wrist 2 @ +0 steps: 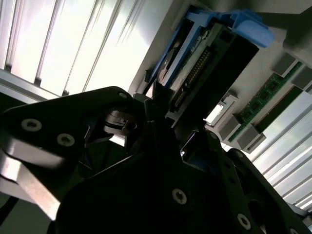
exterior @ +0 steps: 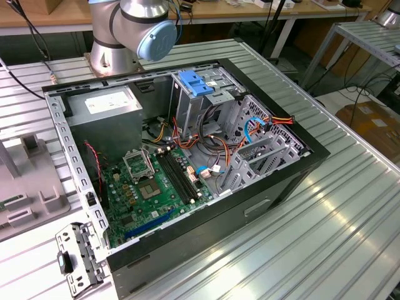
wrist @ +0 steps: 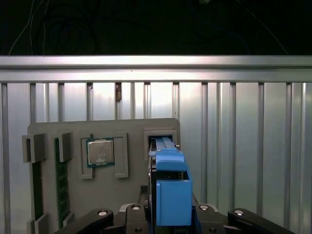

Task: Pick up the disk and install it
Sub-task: 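Pick up the disk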

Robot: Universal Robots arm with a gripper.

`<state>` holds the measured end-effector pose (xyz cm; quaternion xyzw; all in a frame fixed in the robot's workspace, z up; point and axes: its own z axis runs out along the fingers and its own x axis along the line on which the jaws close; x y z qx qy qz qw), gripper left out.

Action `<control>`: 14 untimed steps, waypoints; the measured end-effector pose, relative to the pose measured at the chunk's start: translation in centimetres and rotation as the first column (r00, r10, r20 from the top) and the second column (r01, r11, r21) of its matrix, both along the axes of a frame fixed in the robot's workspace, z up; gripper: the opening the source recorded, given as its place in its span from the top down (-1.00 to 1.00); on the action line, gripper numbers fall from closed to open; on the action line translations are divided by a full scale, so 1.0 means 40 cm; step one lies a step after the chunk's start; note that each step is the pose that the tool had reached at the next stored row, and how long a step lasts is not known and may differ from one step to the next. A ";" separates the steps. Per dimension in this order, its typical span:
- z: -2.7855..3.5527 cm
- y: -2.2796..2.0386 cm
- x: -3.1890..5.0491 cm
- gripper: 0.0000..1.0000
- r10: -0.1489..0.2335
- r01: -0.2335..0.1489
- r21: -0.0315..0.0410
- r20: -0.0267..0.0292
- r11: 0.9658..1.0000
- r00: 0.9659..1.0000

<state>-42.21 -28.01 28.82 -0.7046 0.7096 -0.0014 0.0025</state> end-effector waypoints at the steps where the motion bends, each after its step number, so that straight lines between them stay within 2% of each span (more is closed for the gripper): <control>1: 0.000 0.000 0.000 0.27 0.000 0.000 0.000 0.000 1.000 1.000; 14: 0.014 0.000 0.000 0.27 0.000 0.000 0.000 0.000 1.000 1.000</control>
